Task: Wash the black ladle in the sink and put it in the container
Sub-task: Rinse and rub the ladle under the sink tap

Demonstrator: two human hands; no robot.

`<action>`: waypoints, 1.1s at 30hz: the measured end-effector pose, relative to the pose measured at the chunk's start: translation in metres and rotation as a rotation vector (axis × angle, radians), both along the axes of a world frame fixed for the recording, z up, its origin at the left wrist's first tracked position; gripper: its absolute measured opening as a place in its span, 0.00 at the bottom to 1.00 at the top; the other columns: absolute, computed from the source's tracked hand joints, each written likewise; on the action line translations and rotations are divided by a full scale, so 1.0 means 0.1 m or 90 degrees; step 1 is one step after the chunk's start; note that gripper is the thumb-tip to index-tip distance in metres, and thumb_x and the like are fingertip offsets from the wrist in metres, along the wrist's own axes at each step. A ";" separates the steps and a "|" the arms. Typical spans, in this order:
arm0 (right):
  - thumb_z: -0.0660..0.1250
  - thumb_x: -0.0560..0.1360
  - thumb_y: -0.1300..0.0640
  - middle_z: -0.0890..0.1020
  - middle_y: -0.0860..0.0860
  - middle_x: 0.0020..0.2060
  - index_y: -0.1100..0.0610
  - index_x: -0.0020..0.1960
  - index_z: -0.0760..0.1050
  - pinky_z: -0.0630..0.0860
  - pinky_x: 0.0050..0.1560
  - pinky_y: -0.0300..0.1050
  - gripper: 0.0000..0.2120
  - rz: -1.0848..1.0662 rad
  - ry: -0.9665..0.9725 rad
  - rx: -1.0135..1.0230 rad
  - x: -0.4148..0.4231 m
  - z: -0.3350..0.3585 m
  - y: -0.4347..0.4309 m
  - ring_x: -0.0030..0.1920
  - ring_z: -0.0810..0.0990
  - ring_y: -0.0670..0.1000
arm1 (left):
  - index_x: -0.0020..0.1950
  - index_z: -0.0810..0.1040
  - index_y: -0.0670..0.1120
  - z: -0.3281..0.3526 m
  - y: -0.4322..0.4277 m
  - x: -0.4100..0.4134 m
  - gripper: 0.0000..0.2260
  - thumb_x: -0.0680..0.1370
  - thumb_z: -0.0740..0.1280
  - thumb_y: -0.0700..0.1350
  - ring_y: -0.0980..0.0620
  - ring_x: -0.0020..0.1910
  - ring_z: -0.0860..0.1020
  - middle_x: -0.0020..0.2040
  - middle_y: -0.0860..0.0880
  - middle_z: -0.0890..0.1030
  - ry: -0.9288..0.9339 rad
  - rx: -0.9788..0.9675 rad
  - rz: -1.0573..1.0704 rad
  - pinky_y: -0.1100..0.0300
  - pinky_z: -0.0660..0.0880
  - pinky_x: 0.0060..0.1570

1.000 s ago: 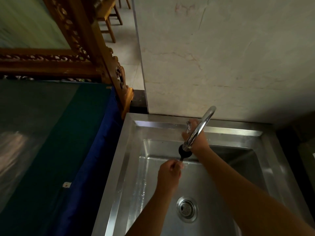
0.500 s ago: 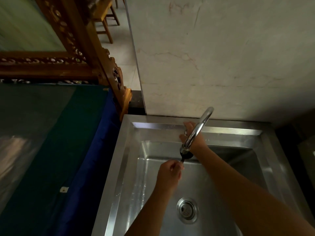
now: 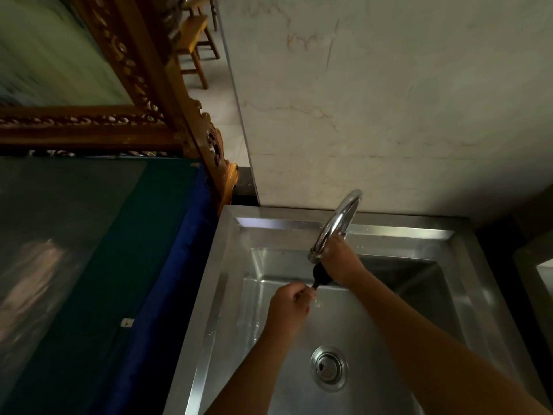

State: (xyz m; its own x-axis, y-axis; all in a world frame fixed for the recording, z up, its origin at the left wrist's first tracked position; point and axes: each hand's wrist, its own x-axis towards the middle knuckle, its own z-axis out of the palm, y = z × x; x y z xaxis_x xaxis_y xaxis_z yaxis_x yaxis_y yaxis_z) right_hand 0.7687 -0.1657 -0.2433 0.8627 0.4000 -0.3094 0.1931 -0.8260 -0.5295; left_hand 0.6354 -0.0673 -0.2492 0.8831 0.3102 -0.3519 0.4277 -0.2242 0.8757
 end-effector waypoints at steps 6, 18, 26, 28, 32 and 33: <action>0.60 0.80 0.55 0.81 0.57 0.55 0.58 0.57 0.78 0.74 0.58 0.48 0.12 -0.055 0.109 0.056 -0.52 0.15 -0.40 0.55 0.79 0.55 | 0.36 0.80 0.44 0.20 -0.03 -0.30 0.11 0.75 0.66 0.48 0.56 0.28 0.74 0.29 0.48 0.78 0.002 0.084 -0.079 0.61 0.70 0.34; 0.56 0.82 0.53 0.85 0.50 0.40 0.50 0.47 0.79 0.78 0.43 0.45 0.14 -0.205 0.191 0.391 -1.66 0.92 -0.81 0.37 0.86 0.47 | 0.45 0.84 0.47 0.98 -0.05 -0.88 0.05 0.73 0.71 0.47 0.60 0.34 0.75 0.35 0.54 0.80 -0.077 0.162 -0.154 0.70 0.69 0.35; 0.58 0.82 0.54 0.86 0.55 0.44 0.54 0.55 0.79 0.79 0.48 0.51 0.11 -0.245 0.196 0.521 -2.35 1.53 -0.76 0.43 0.87 0.54 | 0.51 0.82 0.54 1.63 0.12 -1.47 0.08 0.74 0.69 0.52 0.62 0.40 0.78 0.41 0.57 0.80 -0.180 0.291 -0.231 0.60 0.79 0.45; 0.60 0.81 0.54 0.87 0.53 0.44 0.53 0.56 0.79 0.79 0.48 0.50 0.10 -0.212 0.186 0.523 -2.53 1.66 -0.72 0.44 0.86 0.53 | 0.50 0.82 0.53 1.74 0.20 -1.62 0.08 0.74 0.68 0.52 0.61 0.40 0.77 0.42 0.56 0.78 -0.214 0.334 -0.246 0.60 0.77 0.44; 0.66 0.78 0.54 0.84 0.53 0.50 0.48 0.59 0.75 0.82 0.49 0.46 0.11 -0.116 0.138 0.516 -2.90 1.87 -0.73 0.48 0.85 0.52 | 0.51 0.82 0.51 2.00 0.26 -1.90 0.08 0.75 0.67 0.51 0.57 0.41 0.76 0.44 0.54 0.75 -0.278 0.374 -0.265 0.61 0.73 0.44; 0.68 0.77 0.54 0.83 0.53 0.51 0.48 0.60 0.74 0.82 0.48 0.45 0.13 -0.096 0.121 0.509 -2.95 1.92 -0.74 0.48 0.85 0.52 | 0.51 0.82 0.51 2.07 0.26 -1.95 0.08 0.76 0.67 0.50 0.56 0.42 0.76 0.45 0.53 0.75 -0.289 0.384 -0.266 0.60 0.74 0.44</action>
State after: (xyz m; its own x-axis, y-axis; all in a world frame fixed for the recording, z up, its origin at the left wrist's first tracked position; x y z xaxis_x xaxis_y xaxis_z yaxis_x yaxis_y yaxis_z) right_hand 0.4736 -0.2400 -0.0509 0.8867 0.4448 -0.1265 -0.0411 -0.1967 -0.9796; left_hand 0.4405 -0.0416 -0.0423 0.9818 -0.0518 0.1828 -0.1564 -0.7668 0.6225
